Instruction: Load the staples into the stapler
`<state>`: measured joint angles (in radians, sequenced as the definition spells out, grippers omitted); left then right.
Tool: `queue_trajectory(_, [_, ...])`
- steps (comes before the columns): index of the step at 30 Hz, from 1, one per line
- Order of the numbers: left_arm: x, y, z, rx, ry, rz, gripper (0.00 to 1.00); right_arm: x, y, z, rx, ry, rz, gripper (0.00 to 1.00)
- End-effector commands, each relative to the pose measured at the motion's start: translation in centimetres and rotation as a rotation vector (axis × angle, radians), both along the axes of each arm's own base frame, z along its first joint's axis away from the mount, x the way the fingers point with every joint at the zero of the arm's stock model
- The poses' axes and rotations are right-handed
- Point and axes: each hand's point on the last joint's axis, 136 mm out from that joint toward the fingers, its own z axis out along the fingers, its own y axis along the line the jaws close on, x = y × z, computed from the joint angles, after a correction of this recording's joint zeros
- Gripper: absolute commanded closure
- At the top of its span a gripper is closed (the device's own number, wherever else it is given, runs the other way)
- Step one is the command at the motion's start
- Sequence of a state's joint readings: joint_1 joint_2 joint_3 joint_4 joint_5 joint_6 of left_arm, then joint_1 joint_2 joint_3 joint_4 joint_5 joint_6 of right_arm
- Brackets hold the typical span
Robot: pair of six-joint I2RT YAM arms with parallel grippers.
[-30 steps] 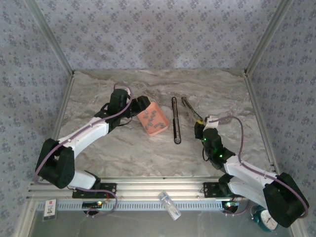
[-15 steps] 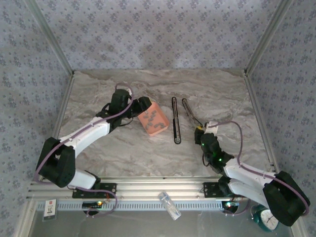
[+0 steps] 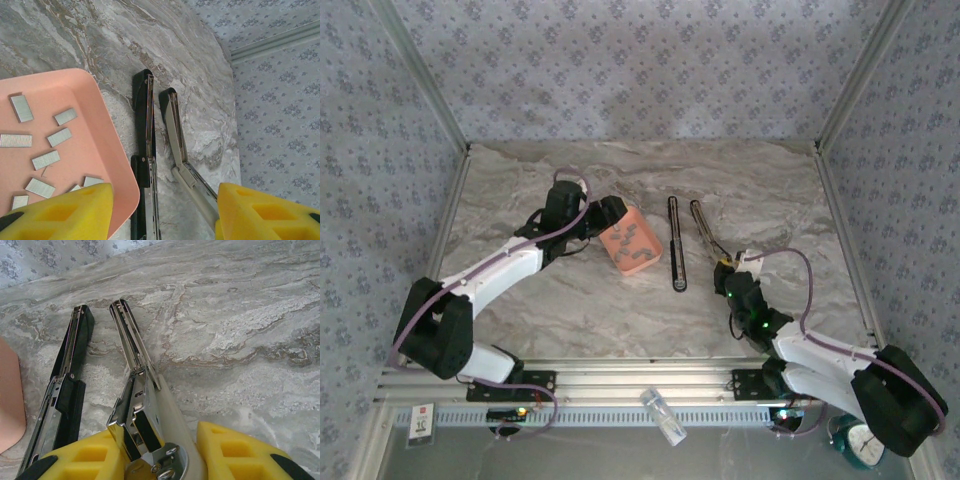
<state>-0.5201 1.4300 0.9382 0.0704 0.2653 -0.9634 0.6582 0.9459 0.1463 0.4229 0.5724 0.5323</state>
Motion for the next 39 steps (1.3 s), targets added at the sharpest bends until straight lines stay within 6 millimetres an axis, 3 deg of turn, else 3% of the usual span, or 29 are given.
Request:
queue_trajectory(1, [0.2, -0.7, 0.4, -0.014, 0.000, -0.010, 0.43, -0.2, -0.2, 0.0, 0.038, 0.007, -0.033, 0.73])
queue_trajectory(10, [0.2, -0.6, 0.3, -0.013, 0.002, -0.007, 0.43, -0.9, -0.6, -0.6, 0.063, 0.052, -0.061, 0.50])
queue_trajectory(17, [0.0, -0.2, 0.2, -0.007, 0.002, 0.004, 0.43, -1.8, -0.8, -0.5, 0.110, 0.089, -0.064, 0.44])
queue_trajectory(23, [0.0, 1.0, 0.1, 0.014, 0.013, 0.025, 0.43, -2.0, -0.3, 1.2, 0.092, 0.168, -0.030, 0.42])
queue_trajectory(31, [0.2, 3.9, -0.4, 0.034, 0.034, 0.075, 0.43, 0.1, 0.9, 1.4, 0.035, 0.365, 0.092, 0.42])
queue_trajectory(39, [0.4, 6.3, -0.9, 0.057, 0.049, 0.115, 0.42, 4.0, 1.9, -0.4, -0.052, 0.569, 0.200, 0.37])
